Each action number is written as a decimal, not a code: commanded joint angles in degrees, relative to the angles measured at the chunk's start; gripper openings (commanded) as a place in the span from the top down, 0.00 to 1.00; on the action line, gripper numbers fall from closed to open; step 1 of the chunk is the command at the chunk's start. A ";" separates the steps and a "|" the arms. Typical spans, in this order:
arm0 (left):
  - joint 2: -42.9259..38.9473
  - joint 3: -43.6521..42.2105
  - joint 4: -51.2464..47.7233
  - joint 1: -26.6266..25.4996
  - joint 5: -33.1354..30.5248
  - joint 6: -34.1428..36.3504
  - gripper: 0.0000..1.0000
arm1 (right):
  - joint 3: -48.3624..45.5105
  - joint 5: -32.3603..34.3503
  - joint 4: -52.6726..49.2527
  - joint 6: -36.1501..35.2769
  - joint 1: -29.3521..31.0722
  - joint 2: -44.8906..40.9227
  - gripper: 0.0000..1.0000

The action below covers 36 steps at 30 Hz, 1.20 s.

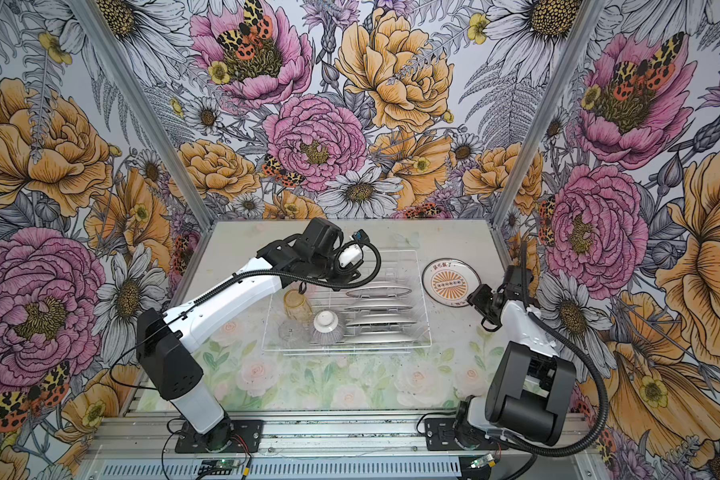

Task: Unload the mixed dishes from the dish rack
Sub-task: 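Open the right gripper to release the plate while the left gripper moves, then lower the left gripper onto the next white plate and grasp it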

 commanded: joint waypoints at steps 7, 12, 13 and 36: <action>-0.45 1.65 -2.09 -6.79 -8.91 9.46 0.63 | 8.40 1.83 -8.17 -3.41 4.07 -4.71 0.44; 2.11 3.80 -2.21 -7.58 -9.44 10.57 0.57 | 8.31 1.30 -8.18 -3.13 5.28 -5.45 0.45; 2.62 4.20 -2.20 -7.80 -9.71 11.04 0.57 | 8.15 1.21 -8.11 -3.11 5.23 -5.69 0.45; 14.97 13.90 -6.83 -8.83 -15.40 18.07 0.66 | 8.41 0.33 -7.89 -3.29 5.22 -7.30 0.44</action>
